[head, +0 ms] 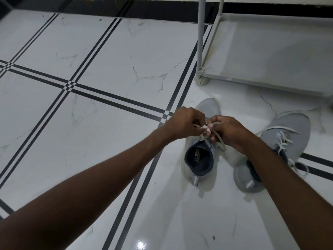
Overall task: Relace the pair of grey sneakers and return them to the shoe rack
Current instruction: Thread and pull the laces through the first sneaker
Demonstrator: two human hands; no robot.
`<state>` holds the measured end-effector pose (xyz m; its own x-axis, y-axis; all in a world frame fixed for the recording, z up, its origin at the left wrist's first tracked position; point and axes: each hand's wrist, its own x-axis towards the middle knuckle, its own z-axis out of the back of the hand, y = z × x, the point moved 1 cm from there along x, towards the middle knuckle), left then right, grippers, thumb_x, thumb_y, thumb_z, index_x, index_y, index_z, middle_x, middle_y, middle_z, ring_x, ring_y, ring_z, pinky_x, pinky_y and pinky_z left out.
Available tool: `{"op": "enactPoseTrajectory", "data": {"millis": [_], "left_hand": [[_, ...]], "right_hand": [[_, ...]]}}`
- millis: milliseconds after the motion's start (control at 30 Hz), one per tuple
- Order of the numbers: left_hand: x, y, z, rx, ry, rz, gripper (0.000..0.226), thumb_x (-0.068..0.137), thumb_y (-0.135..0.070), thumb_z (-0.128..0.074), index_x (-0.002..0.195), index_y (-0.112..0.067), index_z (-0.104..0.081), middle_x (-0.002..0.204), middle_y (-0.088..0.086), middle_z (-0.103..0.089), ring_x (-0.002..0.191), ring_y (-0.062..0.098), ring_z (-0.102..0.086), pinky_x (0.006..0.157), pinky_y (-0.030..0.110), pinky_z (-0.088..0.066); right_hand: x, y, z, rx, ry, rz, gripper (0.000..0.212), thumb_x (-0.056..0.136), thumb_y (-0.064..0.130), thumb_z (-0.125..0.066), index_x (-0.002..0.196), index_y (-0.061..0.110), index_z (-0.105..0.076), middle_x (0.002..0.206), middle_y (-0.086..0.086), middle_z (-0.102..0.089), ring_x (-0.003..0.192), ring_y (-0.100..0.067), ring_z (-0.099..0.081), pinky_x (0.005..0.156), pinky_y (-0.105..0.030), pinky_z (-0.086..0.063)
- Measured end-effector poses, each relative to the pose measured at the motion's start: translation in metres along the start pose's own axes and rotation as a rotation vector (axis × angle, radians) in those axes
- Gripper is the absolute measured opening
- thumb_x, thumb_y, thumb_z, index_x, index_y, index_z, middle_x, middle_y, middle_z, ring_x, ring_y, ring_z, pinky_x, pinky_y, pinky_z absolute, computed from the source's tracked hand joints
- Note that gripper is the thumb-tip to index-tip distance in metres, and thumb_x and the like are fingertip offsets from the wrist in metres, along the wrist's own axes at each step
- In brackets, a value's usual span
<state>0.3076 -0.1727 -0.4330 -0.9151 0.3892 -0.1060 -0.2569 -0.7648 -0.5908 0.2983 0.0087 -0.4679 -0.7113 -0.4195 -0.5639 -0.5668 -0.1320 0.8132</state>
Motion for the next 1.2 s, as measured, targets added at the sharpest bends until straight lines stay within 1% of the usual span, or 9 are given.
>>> {"op": "enactPoseTrajectory", "data": {"millis": [200,300,467,600,700,767,933,1100,1200], "left_hand": [[-0.016,-0.003,-0.020,0.057,-0.281,0.060,0.013,0.078,-0.024,-0.067,0.073,-0.015,-0.060,0.066,-0.001,-0.067,0.061,0.022,-0.063,0.053,0.034,-0.047],[-0.024,-0.001,-0.022,-0.257,-0.311,0.241,0.016,0.074,-0.023,-0.078,0.070,-0.015,-0.065,0.078,-0.002,-0.071,0.074,0.015,-0.067,0.069,0.041,-0.056],[-0.052,0.028,-0.010,-0.344,-0.259,0.448,0.024,0.076,-0.025,-0.080,0.066,-0.014,-0.062,0.069,0.000,-0.073,0.069,0.017,-0.071,0.071,0.040,-0.059],[-0.065,0.025,-0.014,0.014,-0.121,0.195,0.008,0.083,-0.010,-0.070,0.085,-0.014,-0.063,0.070,-0.005,-0.072,0.066,0.014,-0.068,0.064,0.038,-0.056],[-0.064,0.021,-0.028,0.404,0.013,0.092,0.034,0.085,-0.005,-0.057,0.114,-0.023,-0.060,0.081,-0.002,-0.074,0.071,0.023,-0.067,0.056,0.032,-0.050],[-0.065,0.021,-0.028,0.534,0.065,0.050,0.038,0.082,-0.003,-0.050,0.111,-0.026,-0.062,0.086,-0.001,-0.071,0.074,0.025,-0.066,0.052,0.029,-0.041],[-0.068,0.023,-0.016,0.547,0.179,0.012,0.025,0.083,-0.005,-0.043,0.084,-0.022,-0.061,0.086,-0.001,-0.068,0.073,0.025,-0.062,0.057,0.030,-0.038],[-0.085,0.023,-0.028,0.500,0.087,-0.067,0.038,0.079,-0.013,-0.021,0.076,-0.017,-0.058,0.069,0.002,-0.060,0.052,0.022,-0.049,0.050,0.028,-0.029],[-0.089,0.028,-0.031,0.515,0.117,-0.047,0.025,0.087,-0.006,-0.038,0.081,-0.015,-0.061,0.071,0.004,-0.063,0.052,0.021,-0.048,0.051,0.027,-0.032]], "right_hand": [[-0.007,0.004,-0.005,-0.070,0.144,-0.041,0.025,0.094,-0.004,-0.049,0.105,0.004,-0.070,0.076,-0.012,-0.075,0.060,-0.019,-0.066,0.056,-0.026,-0.055],[-0.009,0.003,-0.003,-0.129,0.014,0.034,0.010,0.088,0.000,-0.064,0.092,-0.001,-0.074,0.084,-0.020,-0.076,0.074,-0.027,-0.072,0.063,-0.028,-0.060],[-0.012,-0.005,0.018,-0.658,-0.315,0.183,0.017,0.077,0.021,-0.081,0.067,0.009,-0.074,0.061,-0.009,-0.072,0.056,-0.022,-0.067,0.059,-0.027,-0.054],[-0.018,-0.011,0.021,-1.006,-0.384,0.204,0.019,0.077,0.021,-0.078,0.063,0.014,-0.067,0.067,-0.008,-0.066,0.069,-0.025,-0.061,0.061,-0.028,-0.043],[-0.016,-0.011,0.014,-1.134,-0.317,0.283,0.015,0.082,0.017,-0.068,0.067,0.017,-0.069,0.067,-0.009,-0.068,0.069,-0.029,-0.061,0.060,-0.031,-0.044],[-0.015,-0.006,0.018,-1.195,-0.244,0.295,0.019,0.084,0.018,-0.066,0.066,0.022,-0.067,0.063,0.000,-0.066,0.065,-0.022,-0.060,0.055,-0.026,-0.038],[-0.010,-0.001,0.033,-0.676,-0.138,-0.002,0.036,0.094,0.009,-0.048,0.060,0.015,-0.059,0.048,0.000,-0.052,0.032,-0.007,-0.039,0.041,-0.018,-0.033],[-0.003,-0.020,0.030,-0.375,-0.212,-0.208,0.036,0.083,-0.004,-0.032,0.061,0.016,-0.052,0.052,-0.003,-0.042,0.033,-0.007,-0.031,0.034,-0.012,-0.027],[0.002,-0.025,0.025,-0.341,-0.262,-0.263,0.036,0.087,0.001,-0.038,0.058,0.015,-0.054,0.050,-0.003,-0.045,0.037,-0.011,-0.034,0.038,-0.015,-0.031]]}}
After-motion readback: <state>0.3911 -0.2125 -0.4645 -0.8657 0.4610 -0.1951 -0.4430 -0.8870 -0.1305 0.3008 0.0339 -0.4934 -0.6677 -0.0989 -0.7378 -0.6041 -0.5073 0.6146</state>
